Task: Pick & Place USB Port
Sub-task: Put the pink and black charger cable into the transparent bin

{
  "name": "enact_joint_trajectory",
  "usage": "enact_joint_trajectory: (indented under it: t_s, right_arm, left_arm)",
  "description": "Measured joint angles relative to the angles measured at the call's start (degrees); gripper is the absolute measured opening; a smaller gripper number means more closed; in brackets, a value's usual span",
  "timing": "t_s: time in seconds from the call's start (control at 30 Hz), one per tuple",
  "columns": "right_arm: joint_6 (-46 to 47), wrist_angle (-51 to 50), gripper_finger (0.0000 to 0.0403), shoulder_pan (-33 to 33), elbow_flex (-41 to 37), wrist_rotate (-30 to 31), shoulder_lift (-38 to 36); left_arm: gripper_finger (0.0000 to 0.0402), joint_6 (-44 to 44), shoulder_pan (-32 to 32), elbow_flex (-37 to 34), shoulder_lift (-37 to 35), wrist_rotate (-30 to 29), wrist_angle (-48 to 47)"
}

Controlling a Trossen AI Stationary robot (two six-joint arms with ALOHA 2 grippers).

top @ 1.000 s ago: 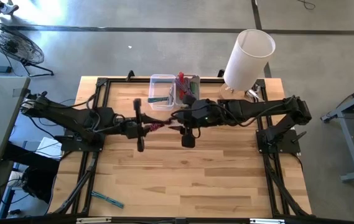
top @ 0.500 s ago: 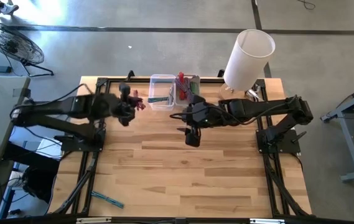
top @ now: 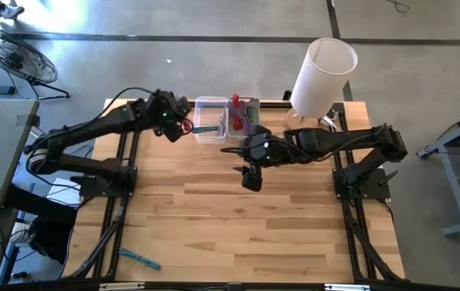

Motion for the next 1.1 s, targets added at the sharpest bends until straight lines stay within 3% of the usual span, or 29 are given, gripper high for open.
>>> enact_joint_trajectory:
  t_s: [0.27, 0.47, 0.73, 1.1]
  right_arm:
    - [2.03, -2.86, 0.0259, -1.58, 0.00, 0.08, -0.37]
    - [2.45, -4.27, 0.0259, -2.38, 0.00, 0.27, -0.74]
    - [2.28, -5.57, 0.0259, -3.95, 0.00, 0.30, -0.74]
    - [2.01, -7.40, 0.0259, -4.00, 0.00, 1.17, -0.74]
  left_arm:
    - [0.0013, 12.81, 5.03, 0.26, 10.16, 2.09, 4.54]
    - [0.0013, 17.88, 4.98, 6.55, 17.78, 4.10, 5.37]
    - [0.0013, 18.87, 5.00, 14.76, 28.41, 5.32, 1.46]
    - [0.0013, 18.85, 5.00, 15.47, 34.54, 4.07, -0.38]
